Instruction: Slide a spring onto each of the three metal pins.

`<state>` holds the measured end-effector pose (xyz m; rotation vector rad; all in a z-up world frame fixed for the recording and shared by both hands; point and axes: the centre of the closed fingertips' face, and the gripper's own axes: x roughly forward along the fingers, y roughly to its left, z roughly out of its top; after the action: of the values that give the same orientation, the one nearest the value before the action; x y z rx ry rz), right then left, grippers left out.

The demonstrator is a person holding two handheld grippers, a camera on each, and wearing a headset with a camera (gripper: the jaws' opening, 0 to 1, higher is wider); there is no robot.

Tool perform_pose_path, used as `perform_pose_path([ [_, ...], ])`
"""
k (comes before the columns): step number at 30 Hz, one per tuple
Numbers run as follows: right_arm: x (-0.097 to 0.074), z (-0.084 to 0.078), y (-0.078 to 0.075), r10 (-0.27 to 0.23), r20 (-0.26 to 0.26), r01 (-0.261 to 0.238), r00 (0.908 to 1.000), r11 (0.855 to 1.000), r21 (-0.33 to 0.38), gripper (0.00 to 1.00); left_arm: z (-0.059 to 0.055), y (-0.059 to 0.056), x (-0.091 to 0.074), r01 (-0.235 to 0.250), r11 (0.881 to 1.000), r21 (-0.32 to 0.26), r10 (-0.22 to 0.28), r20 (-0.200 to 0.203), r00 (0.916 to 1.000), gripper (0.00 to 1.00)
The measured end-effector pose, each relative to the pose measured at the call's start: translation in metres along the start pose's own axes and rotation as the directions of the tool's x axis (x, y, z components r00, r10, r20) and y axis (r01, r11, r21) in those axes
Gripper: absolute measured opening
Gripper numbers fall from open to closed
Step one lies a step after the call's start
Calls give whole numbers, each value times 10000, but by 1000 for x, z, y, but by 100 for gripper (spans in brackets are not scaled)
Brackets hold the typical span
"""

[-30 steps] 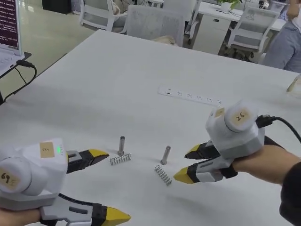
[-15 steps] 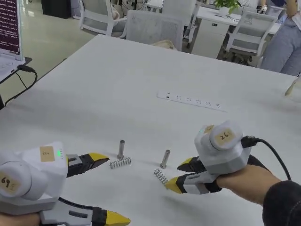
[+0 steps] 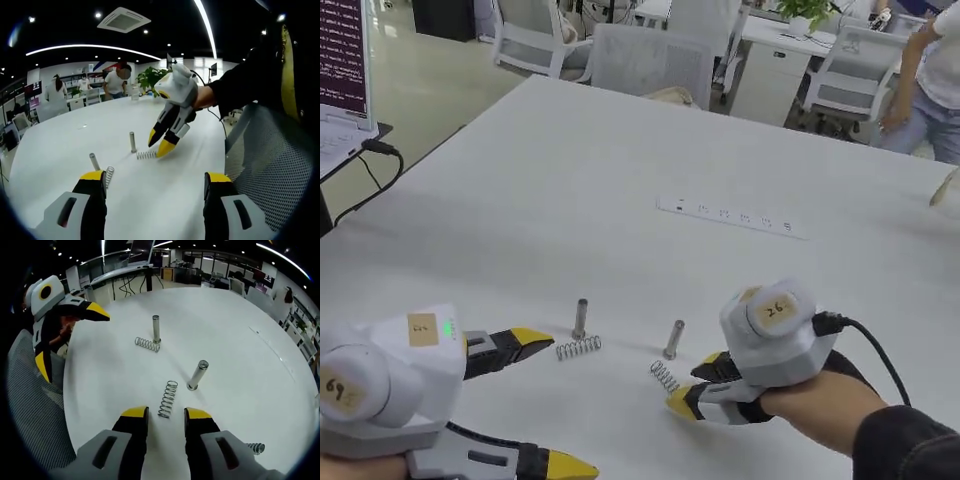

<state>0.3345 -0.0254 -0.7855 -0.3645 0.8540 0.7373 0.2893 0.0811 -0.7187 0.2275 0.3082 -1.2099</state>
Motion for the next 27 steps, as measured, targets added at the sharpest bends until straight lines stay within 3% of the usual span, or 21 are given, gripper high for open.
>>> perform_pose_path([
  [20,10,-4,3,-89,-50,90,9999,9999,95,22,0,0,1,-12,10000,-24,12,-20,10000,76],
  [27,12,-3,2,-343,-15,343,9994,9994,49,19,-1,0,2,1,10000,-42,-1,-30,10000,75],
])
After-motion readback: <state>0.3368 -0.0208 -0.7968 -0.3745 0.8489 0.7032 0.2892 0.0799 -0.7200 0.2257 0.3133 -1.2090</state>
